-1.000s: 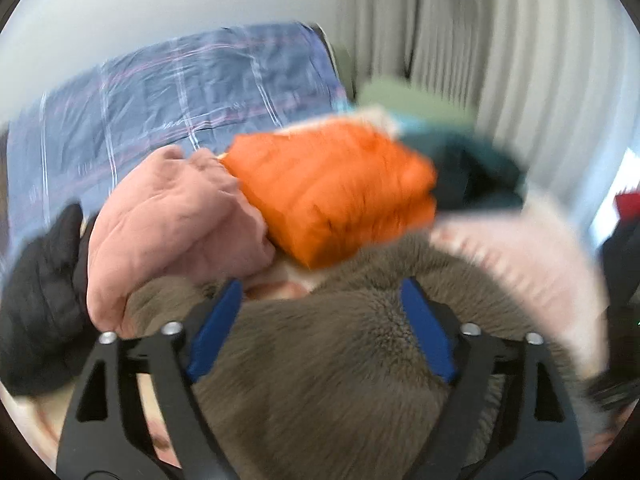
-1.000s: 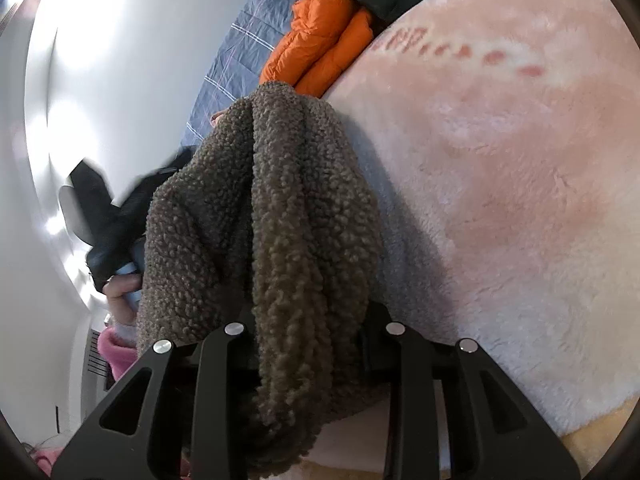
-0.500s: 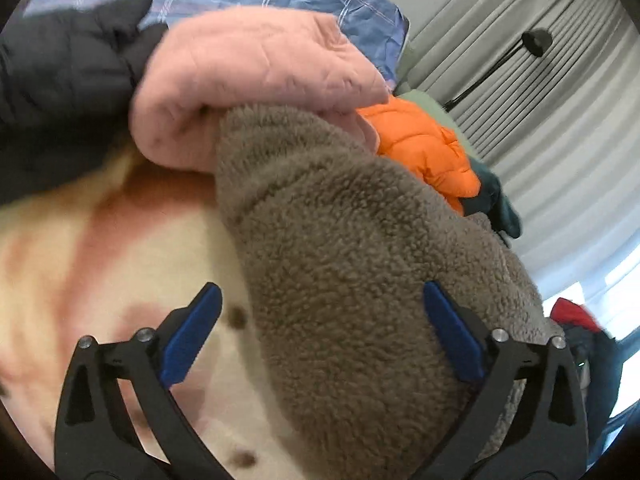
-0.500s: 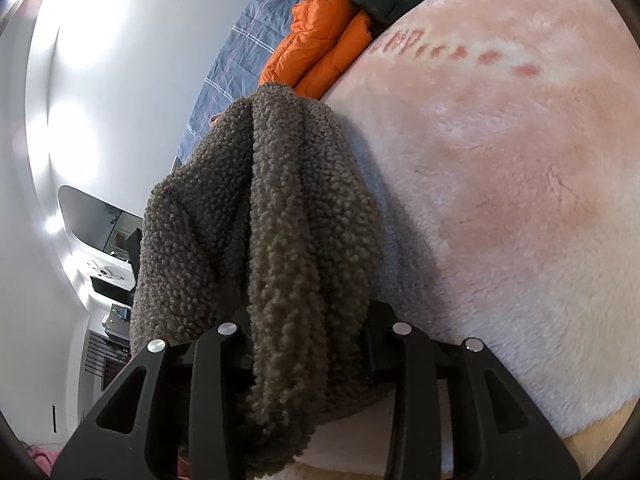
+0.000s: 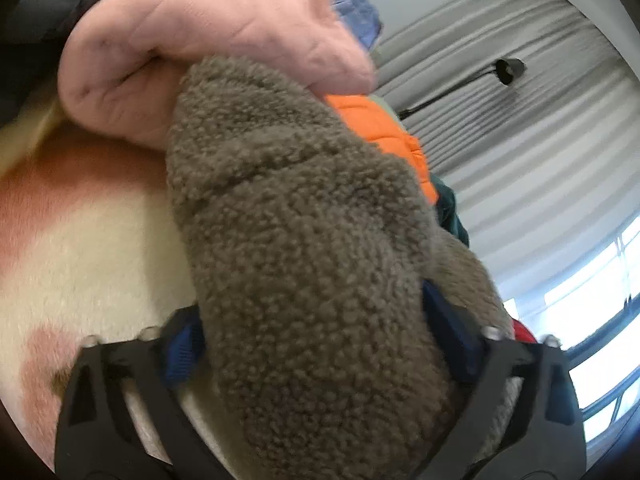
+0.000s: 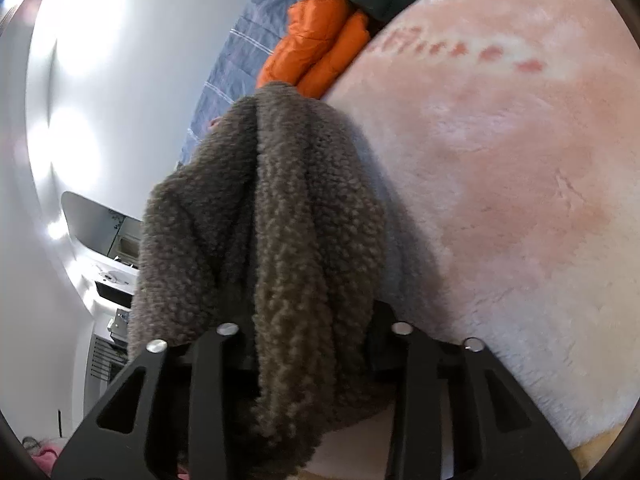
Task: Fold large clothes
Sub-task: 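Lift the folded brown fleece with both tools and carry it along the bed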
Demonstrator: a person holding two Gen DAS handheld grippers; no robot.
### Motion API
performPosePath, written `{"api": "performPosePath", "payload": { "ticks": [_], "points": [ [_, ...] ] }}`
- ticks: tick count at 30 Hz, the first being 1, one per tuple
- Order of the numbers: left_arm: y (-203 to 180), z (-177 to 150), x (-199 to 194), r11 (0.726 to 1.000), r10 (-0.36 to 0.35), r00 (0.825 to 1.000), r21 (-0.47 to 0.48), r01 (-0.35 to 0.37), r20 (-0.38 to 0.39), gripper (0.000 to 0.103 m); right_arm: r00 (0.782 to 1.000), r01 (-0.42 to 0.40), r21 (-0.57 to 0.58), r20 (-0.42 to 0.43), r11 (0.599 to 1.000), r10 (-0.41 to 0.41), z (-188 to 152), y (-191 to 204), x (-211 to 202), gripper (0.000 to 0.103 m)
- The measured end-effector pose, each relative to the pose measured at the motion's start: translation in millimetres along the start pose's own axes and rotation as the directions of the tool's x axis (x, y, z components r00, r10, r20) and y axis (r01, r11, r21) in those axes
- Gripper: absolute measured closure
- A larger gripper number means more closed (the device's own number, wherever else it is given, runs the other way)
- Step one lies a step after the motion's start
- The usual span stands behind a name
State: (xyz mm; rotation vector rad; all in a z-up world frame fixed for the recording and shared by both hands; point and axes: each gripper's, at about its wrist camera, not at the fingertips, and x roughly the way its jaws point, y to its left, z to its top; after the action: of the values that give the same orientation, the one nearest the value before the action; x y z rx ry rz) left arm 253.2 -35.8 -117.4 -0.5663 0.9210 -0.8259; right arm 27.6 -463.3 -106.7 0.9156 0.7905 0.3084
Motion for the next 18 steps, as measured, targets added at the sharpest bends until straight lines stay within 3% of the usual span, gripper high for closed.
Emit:
{"api": "performPosePath", "payload": {
  "ticks": [3, 4, 10, 15, 18],
  "points": [
    [-28, 0, -18, 0.997, 0.002, 0.999, 0.083, -0.007, 0.051, 0.040, 0.998, -0.053, 0.007, 0.021, 0.999, 0.053, 1, 12, -12, 0.076],
    [-46, -3, -26, 0.991, 0.002, 0.997, 0.136, -0.013, 0.076, 0.041, 0.998, -0.052, -0.025, 0.036, 0.998, 0.053, 1, 22, -18, 0.077],
    [-124, -28, -75, 0.954, -0.032, 0.979, 0.298, -0.030, 0.202, 0.043, 0.994, -0.062, -0.181, 0.082, 0.982, 0.078, -15, 71, -48, 0.077],
    [-148, -66, -133, 0.946, -0.015, 0.951, 0.313, -0.086, 0.308, 0.042, 0.989, -0.121, -0.220, 0.053, 0.968, 0.136, -27, 94, -53, 0.077],
    [-140, -96, -180, 0.953, 0.009, 0.931, 0.279, -0.118, 0.365, 0.042, 0.987, -0.154, -0.264, -0.005, 0.952, 0.158, -35, 117, -40, 0.077]
  ]
}}
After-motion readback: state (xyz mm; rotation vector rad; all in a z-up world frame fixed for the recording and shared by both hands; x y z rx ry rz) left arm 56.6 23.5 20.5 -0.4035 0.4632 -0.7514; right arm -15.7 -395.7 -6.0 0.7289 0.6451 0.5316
